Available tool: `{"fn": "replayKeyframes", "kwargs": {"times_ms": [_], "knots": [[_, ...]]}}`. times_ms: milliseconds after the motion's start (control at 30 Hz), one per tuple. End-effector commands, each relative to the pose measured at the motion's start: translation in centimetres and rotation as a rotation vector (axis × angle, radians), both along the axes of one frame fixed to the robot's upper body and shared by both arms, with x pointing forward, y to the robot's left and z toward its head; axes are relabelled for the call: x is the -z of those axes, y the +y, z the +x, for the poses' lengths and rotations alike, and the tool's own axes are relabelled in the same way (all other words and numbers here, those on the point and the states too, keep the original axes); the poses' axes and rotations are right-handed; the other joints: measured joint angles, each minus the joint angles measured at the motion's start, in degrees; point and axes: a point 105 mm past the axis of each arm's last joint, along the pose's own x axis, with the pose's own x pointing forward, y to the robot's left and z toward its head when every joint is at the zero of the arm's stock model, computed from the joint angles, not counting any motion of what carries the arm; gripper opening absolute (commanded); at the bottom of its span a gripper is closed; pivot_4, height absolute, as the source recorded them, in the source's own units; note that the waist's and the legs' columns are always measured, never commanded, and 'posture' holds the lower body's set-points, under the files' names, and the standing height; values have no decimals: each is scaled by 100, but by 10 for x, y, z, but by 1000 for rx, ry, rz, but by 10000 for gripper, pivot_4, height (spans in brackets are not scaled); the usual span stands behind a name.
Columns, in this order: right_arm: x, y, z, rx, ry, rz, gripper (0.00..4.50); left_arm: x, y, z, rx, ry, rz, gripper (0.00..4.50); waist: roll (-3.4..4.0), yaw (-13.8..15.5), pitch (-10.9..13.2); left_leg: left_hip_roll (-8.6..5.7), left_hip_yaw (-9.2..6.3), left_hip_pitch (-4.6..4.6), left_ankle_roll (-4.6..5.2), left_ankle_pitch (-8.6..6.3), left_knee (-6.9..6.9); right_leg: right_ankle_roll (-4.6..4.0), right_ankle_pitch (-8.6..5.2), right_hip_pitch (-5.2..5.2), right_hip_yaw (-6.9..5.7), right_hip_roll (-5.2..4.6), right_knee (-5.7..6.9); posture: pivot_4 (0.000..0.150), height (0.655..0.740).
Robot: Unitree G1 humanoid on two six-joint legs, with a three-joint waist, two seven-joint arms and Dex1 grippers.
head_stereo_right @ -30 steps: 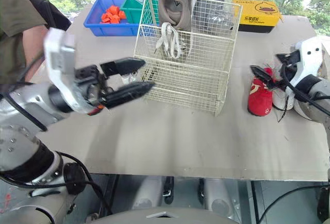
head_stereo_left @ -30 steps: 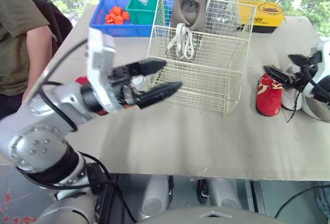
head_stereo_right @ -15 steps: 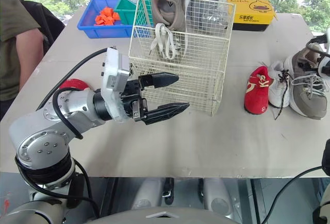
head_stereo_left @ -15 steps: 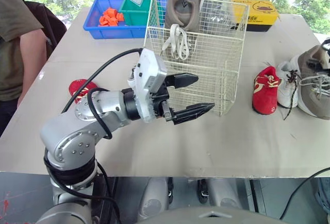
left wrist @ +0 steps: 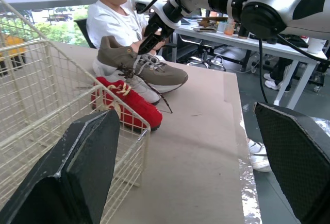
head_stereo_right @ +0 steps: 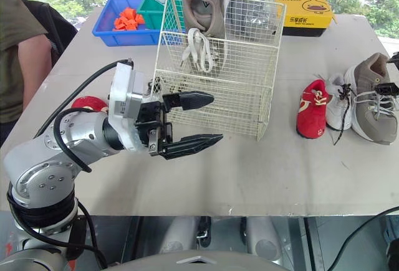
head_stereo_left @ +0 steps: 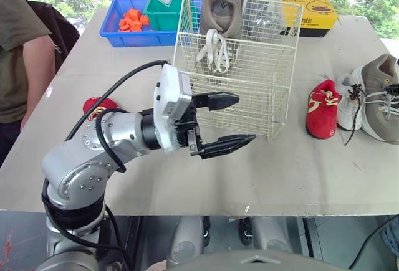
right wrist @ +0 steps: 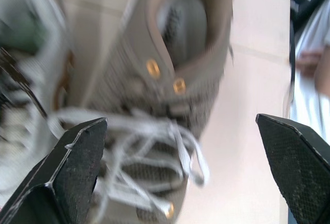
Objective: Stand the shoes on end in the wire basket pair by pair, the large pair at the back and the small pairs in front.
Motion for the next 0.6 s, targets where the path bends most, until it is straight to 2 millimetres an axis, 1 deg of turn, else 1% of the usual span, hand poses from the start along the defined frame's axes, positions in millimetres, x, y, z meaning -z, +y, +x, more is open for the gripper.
{"fn": "replayKeyframes", "kwargs": {"times_ms": [33, 100, 167, 200, 267, 300, 333, 367, 500, 533, 600], "knots": [[7, 0, 0, 2, 38, -21, 45000, -7, -3, -3, 22, -35, -17, 44890, 1, -9, -1, 0, 0, 1, -1, 0, 0, 0, 0, 0, 0, 0, 1, 1500, 7400], [17, 2, -1, 4, 69, -1, 45000, -7, -5, -3, 27, -35, -19, 44890, 1, -16, -1, 0, 4, 3, -1, 0, 0, 0, 2, 1, 3, 1, 1, 1500, 7400], [19, 3, 1, 23, 52, 11, 45000, -8, -5, -4, 32, -29, -20, 44890, 2, -12, -1, 0, 5, 3, -6, 4, 0, 1, 3, 1, 4, 1, 1, 1500, 7400], [19, 3, 1, 33, 46, 29, 42543, -7, -5, -4, 31, -28, -18, 44983, 2, -9, -1, 1, 4, 2, -14, 8, 0, 1, 3, 1, 3, 1, 0, 1500, 7400], [18, 1, -1, 33, 54, 31, 37176, -7, -3, -5, 24, -28, -13, 45000, 2, -5, -1, 1, 2, 1, -14, 8, 0, 1, 2, 1, 3, 1, -1, 1500, 7400], [18, 1, -2, 36, 52, 33, 32952, -8, -3, -5, 20, -28, -12, 45000, 2, -4, -1, 1, 2, 0, -14, 8, 0, 1, 2, 1, 3, 1, -2, 1500, 7400], [18, -1, -3, 41, 52, 31, 26991, -8, -3, -4, 15, -26, -14, 45000, 2, -4, -1, 1, 3, 0, -14, 8, 0, 1, 2, 1, 3, 0, -2, 1500, 7400], [18, -1, -3, 44, 51, 30, 22013, -8, -4, -4, 12, -25, -15, 45000, 2, -4, -1, 1, 3, 0, -14, 8, 0, 1, 2, 1, 3, 0, -2, 1500, 7400], [18, -5, -6, 49, 62, 10, 3241, -10, -7, -4, 11, -23, -20, 45000, 2, -3, -1, 0, 3, 0, -13, 8, 0, 1, 2, 1, 3, -1, -1, 1500, 7400], [18, -5, -6, 48, 63, 9, 852, -10, -7, -4, 12, -22, -19, 45000, 2, -3, -1, 0, 3, 1, -13, 8, 0, 1, 2, 1, 3, -1, -1, 1500, 7400], [17, -6, -6, 46, 57, 12, 852, -10, -7, -4, 13, -21, -19, 45000, 2, -3, -1, 0, 3, 1, -14, 8, 0, 1, 2, 1, 3, -1, 0, 1500, 7400]]}}
